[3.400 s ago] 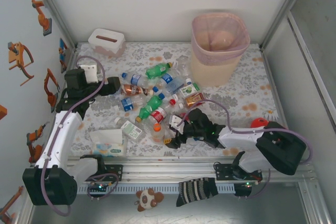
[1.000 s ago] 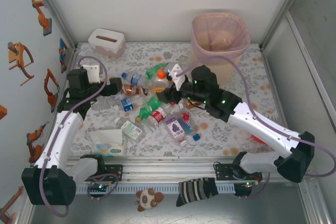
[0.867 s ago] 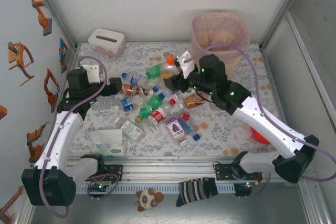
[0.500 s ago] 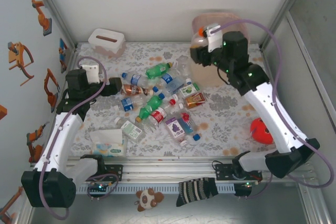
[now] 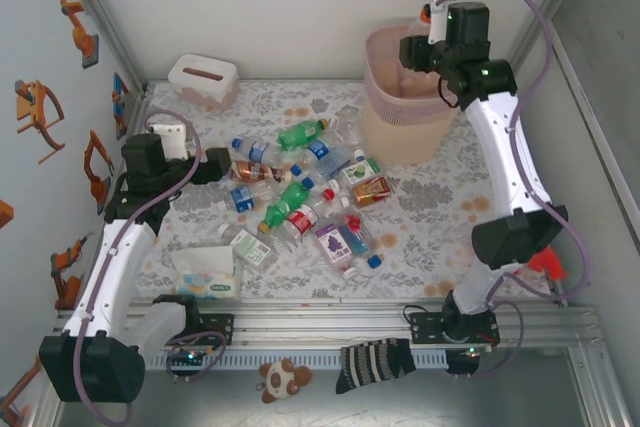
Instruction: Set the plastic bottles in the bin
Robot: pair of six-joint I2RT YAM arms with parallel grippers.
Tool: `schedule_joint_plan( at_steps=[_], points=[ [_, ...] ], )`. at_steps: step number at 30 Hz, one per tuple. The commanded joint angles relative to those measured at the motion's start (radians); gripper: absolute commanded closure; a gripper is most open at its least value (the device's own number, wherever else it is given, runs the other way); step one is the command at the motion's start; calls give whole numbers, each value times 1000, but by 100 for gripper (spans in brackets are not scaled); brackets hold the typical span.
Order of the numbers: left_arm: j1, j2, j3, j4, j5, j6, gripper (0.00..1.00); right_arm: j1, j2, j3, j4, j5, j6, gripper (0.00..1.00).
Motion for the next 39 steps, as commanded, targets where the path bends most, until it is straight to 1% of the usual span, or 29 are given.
schedule_joint_plan(
  at_steps=[1, 8, 10, 16, 24, 37, 39],
  points=[
    [-6, -13, 4, -10, 18, 13, 4, -22, 85, 106, -114, 12, 9, 42],
    [-8, -11, 1, -9, 24, 10, 4, -39, 278, 302, -236, 5, -11, 42],
    [-8, -10, -1, -7, 25, 7, 4, -40, 320, 330, -255, 1, -21, 42],
    [-17, 15, 0, -3, 43, 2, 4, -45, 430, 358, -306, 9, -51, 43],
    [-18, 18, 1, -8, 30, 6, 4, -55, 537, 359, -380, 2, -61, 45],
    [-18, 25, 2, -8, 32, 5, 4, -80, 704, 404, -486, -67, -84, 44],
    [-18, 24, 2, -7, 32, 5, 4, -80, 714, 403, -494, -68, -82, 41]
  ],
)
